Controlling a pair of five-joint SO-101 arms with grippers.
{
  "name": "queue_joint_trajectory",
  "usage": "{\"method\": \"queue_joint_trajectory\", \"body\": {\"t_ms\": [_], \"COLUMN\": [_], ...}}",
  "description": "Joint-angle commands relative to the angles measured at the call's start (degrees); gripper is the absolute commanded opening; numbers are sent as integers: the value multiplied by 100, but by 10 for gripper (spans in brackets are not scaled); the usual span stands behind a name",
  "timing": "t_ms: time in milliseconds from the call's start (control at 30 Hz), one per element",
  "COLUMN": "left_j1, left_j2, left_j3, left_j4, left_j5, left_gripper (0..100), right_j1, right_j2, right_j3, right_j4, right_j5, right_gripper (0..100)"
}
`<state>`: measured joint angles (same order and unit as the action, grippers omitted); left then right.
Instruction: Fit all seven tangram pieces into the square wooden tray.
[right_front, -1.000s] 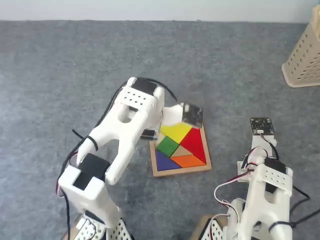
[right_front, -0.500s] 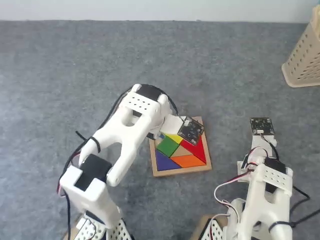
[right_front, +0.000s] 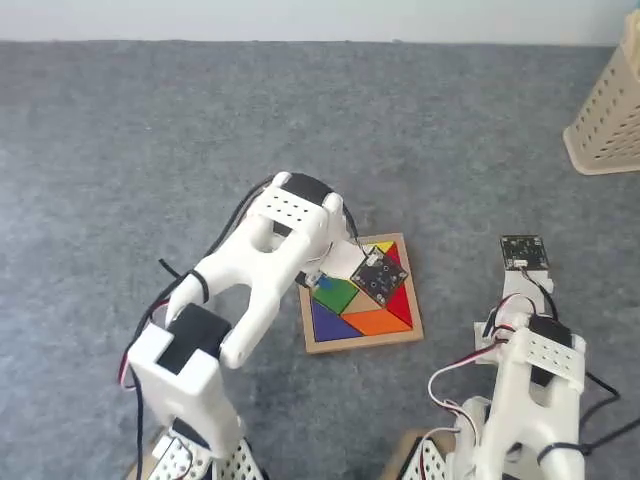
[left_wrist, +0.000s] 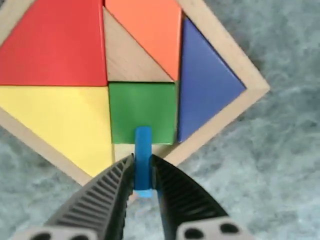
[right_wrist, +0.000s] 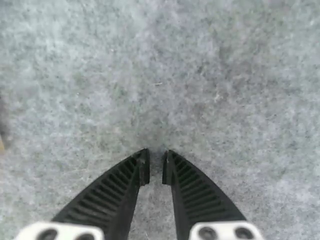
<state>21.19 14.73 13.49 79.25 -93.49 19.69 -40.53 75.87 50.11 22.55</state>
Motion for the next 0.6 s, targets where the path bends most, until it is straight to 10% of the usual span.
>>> {"method": "queue_joint_trajectory", "body": {"t_ms": [0,567], "left_j1": [-62,-141], "left_j2": [-281,-527], "left_j3": [-163,-593], "left_j4": [70,-18], "left_j5": [-35,281], "left_gripper": [47,73], "right_j1": [-57,-57], "right_j2": [-119,-119], "right_j3": [-26,-26], "right_j4": [-84,-84], "right_j5": [132,132], "right_gripper": [84,84]}}
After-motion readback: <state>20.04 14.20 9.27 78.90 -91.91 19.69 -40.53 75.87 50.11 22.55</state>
